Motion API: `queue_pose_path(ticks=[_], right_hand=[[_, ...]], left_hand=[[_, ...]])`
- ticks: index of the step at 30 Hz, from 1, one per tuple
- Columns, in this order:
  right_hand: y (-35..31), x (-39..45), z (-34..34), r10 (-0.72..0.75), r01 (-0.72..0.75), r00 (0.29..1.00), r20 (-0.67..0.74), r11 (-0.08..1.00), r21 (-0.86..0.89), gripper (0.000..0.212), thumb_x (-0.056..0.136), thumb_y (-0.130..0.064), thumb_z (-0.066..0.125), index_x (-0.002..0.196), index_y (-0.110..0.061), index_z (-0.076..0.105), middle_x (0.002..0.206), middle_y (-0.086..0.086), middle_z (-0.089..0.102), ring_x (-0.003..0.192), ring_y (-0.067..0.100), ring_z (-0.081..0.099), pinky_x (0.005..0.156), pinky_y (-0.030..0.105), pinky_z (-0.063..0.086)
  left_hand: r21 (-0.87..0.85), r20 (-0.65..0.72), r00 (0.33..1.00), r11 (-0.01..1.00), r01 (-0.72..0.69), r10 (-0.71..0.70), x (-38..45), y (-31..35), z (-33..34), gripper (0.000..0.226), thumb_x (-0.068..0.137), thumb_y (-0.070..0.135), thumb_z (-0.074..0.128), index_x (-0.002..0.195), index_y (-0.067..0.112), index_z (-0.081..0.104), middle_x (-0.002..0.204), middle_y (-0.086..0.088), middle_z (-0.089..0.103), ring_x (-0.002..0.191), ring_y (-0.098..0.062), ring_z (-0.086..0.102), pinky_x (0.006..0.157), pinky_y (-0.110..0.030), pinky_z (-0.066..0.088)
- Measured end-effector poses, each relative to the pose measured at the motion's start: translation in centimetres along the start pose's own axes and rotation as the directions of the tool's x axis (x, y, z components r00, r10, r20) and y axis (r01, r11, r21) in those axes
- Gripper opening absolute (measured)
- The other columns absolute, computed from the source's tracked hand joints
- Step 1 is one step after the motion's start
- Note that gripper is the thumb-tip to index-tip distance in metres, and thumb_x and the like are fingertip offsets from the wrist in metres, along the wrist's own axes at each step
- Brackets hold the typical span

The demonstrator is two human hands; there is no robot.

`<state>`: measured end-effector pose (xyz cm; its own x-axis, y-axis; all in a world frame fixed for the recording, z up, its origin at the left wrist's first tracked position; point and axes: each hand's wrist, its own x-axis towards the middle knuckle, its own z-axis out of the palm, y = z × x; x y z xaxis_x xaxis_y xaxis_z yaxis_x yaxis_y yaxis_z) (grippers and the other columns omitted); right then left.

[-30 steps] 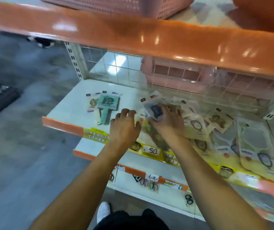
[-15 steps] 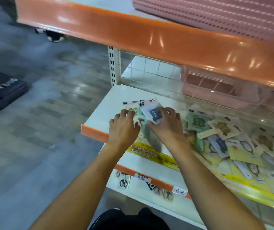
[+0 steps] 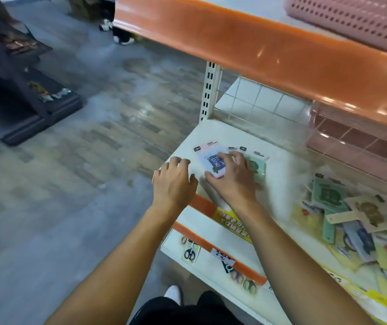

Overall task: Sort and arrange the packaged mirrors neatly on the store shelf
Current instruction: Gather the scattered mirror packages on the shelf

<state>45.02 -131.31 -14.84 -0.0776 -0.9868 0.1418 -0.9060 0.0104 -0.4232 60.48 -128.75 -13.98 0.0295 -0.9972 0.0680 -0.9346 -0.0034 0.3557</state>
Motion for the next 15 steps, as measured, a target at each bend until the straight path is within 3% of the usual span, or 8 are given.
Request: queue_pose_path(ticks=[9, 15], right_hand=[[0.2, 0.4, 2.4, -0.108, 0.11, 0.992, 0.07, 0.994, -0.017, 0.062, 0.076, -0.057, 0.067, 0.129, -0.026, 0.058, 0.139, 0.004, 0.047, 0.125, 0.025, 0.04, 0.099, 0.036, 0.037], [0.5, 0.4, 2.3, -0.099, 0.097, 0.994, 0.055, 0.995, 0.034, 0.06, 0.076, -0.058, 0.069, 0.126, -0.026, 0.062, 0.137, 0.005, 0.049, 0.126, 0.025, 0.04, 0.102, 0.034, 0.034]], left_hand=[[-0.004, -0.008, 0.995, 0.995, 0.099, -0.099, -0.9, -0.8, 0.4, 0.039, 0.092, 0.033, 0.051, 0.128, 0.018, 0.051, 0.135, -0.003, 0.048, 0.119, -0.031, 0.048, 0.094, -0.039, 0.037], [-0.005, -0.011, 0.998, 0.998, 0.064, -0.064, -0.6, -0.4, 0.4, 0.038, 0.092, 0.031, 0.051, 0.127, 0.017, 0.052, 0.134, -0.005, 0.05, 0.118, -0.031, 0.05, 0.092, -0.04, 0.038]])
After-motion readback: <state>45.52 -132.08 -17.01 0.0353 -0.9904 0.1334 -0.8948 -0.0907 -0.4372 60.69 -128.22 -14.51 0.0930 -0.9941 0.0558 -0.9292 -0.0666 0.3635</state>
